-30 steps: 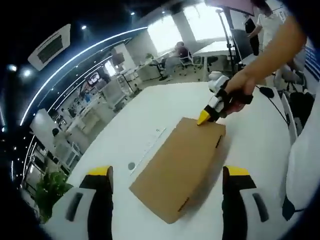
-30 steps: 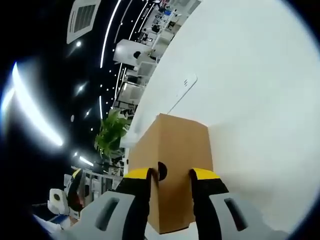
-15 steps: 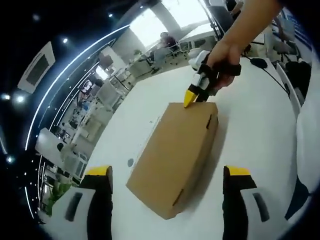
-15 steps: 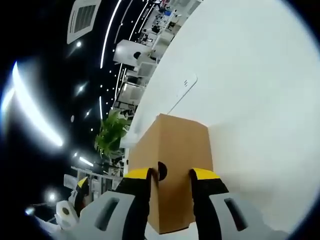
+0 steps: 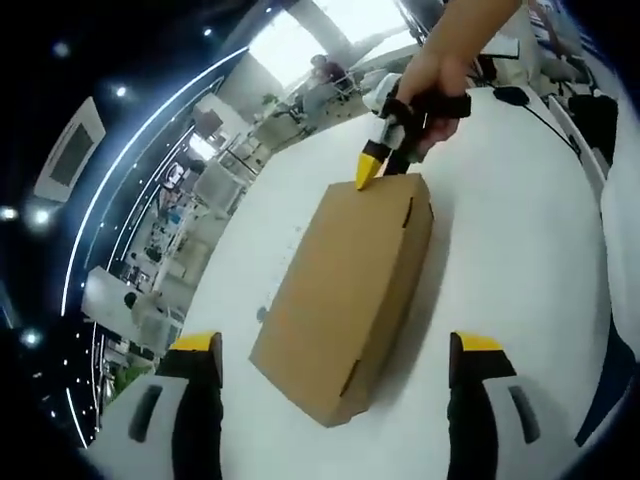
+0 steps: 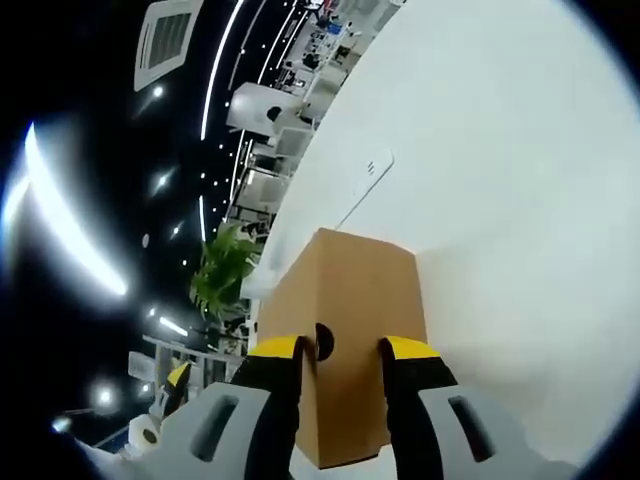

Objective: Operate the shoe box by opening the lid, removing the specified soft item, and placing it in the target area until the item is outside and the box remains undamaged.

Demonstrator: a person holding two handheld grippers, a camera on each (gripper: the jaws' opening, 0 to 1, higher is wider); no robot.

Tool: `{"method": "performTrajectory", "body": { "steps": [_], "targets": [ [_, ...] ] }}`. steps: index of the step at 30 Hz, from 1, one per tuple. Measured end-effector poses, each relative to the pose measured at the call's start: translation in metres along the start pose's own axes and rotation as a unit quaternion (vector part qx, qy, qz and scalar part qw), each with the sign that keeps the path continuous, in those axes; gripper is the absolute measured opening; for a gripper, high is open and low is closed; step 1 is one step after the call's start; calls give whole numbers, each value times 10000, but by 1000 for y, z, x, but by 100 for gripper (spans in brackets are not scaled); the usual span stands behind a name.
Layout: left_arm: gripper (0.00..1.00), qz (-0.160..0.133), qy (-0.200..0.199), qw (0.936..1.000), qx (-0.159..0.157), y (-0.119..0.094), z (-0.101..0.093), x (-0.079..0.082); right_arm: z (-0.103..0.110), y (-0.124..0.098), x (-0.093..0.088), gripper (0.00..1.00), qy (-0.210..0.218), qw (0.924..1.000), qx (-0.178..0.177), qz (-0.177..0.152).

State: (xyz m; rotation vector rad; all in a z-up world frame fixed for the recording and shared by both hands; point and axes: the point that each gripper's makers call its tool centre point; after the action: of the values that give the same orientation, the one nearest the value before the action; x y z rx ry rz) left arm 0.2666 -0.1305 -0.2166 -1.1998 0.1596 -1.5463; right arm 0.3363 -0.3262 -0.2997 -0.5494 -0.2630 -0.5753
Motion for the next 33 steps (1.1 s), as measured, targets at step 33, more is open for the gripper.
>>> {"method": "performTrajectory", "body": {
  "steps": [33],
  "targets": [
    [85,100,572,9981,-181,20,-14,-22,-4,-1,2,30,296,9990,57,-319]
  ]
}}
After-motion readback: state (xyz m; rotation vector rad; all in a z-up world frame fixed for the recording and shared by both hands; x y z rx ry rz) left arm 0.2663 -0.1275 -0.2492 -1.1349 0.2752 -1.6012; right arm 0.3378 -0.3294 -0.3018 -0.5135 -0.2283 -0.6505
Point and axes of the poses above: the point that each gripper's makers call its tool centre point, and the gripper's own axes: y roughly forward along the fingers, z roughly to its left, x roughly out of its top, and after that the axes turned 10 degrees about -y, right-handed
